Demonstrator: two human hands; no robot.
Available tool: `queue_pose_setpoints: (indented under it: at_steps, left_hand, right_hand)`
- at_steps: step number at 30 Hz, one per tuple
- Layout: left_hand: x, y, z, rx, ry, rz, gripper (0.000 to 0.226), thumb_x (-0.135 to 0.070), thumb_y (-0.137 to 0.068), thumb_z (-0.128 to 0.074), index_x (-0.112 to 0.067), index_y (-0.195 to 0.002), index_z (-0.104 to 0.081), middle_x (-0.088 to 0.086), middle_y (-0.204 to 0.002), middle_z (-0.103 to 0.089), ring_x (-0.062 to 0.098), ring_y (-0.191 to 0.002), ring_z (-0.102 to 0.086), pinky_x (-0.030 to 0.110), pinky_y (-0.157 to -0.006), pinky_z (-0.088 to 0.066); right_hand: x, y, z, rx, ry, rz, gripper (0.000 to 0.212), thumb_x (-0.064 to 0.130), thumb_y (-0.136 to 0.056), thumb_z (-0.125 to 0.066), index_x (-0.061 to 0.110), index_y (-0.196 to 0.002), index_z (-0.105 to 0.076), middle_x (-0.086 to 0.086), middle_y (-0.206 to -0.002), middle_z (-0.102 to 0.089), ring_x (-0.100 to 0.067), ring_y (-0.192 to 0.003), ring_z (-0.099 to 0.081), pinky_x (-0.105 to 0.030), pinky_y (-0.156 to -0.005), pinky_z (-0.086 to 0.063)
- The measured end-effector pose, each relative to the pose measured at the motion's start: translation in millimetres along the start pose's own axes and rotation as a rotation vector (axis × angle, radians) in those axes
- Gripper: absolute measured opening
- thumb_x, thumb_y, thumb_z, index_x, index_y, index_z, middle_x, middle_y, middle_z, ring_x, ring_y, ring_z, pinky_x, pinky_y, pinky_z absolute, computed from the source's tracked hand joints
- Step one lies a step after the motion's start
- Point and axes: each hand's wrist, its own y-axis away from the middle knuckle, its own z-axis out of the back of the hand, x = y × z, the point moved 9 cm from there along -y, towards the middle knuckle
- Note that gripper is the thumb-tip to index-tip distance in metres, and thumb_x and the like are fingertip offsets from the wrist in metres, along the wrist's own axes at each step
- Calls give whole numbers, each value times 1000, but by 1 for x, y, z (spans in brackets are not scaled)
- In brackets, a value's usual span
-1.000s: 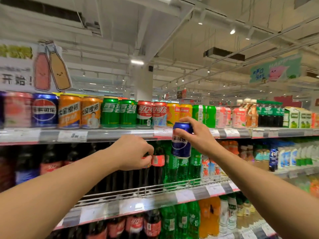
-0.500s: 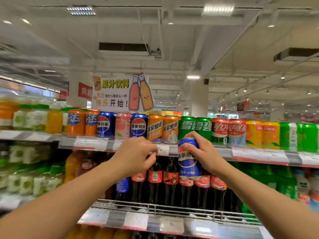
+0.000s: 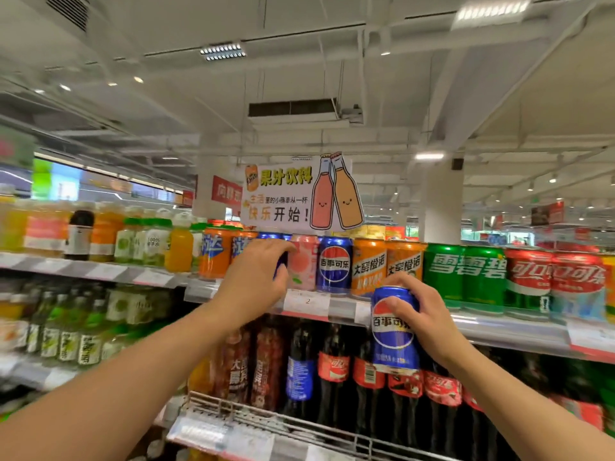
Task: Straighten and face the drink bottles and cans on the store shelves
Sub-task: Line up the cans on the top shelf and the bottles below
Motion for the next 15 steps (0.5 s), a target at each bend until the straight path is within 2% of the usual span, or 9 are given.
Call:
queue_pose_setpoints:
  at_steps: [3, 6, 8, 10, 13, 15]
  left_hand:
    - [0, -22, 0, -14, 34, 28, 45, -15, -95, -57, -20, -140, -53, -3, -137, -59, 15, -126, -52, 32, -106, -44]
    - [2, -45, -13, 11, -9, 130, 54, -31, -96, -58, -26, -147, -43, -4, -141, -55, 18, -122, -57, 43, -99, -53]
    - [5, -57, -27, 47, -25, 217, 61, -38, -95, -56, -27, -151, -36, -2, -142, -55, 21, -117, -59, 45, -92, -56]
    - [10, -65, -40, 68, -70, 273, 67, -42, -93, -56, -26, -153, -31, 1, -137, -58, 25, -112, -61, 46, -87, -57]
    - [19, -72, -54, 100, -116, 321, 71, -49, -89, -54, -27, -152, -30, 3, -113, -67, 26, -95, -64, 44, -79, -58]
    - [25, -75, -61, 142, -123, 353, 72, -53, -88, -55, -26, -150, -32, 4, -118, -64, 28, -100, -64, 46, -81, -58]
  right_hand:
    - [-2, 1, 4, -30, -35, 20, 39, 54, -78, -62, 24, -103, -66, -1, -93, -68, -24, -82, -71, -42, -72, -59]
    - [-1, 0, 0, -7, 2, 53, 33, 55, -78, -61, 28, -97, -65, -2, -92, -68, -20, -79, -69, -33, -69, -57]
    - [-3, 0, 1, -4, -22, 44, 37, 56, -77, -61, 25, -97, -65, -3, -92, -68, -21, -79, -71, -31, -68, -57]
    - [-6, -1, 3, -11, -42, 31, 42, 56, -78, -61, 21, -100, -65, -3, -93, -68, -24, -80, -72, -38, -69, -59]
    - [-8, -2, 3, -28, -40, 36, 43, 56, -79, -60, 19, -101, -64, -4, -92, -67, -25, -80, -71, -49, -71, -60]
    - [-9, -2, 3, -44, -49, 38, 41, 56, -79, -60, 20, -99, -64, -4, -91, -67, -25, -79, -70, -50, -71, -59]
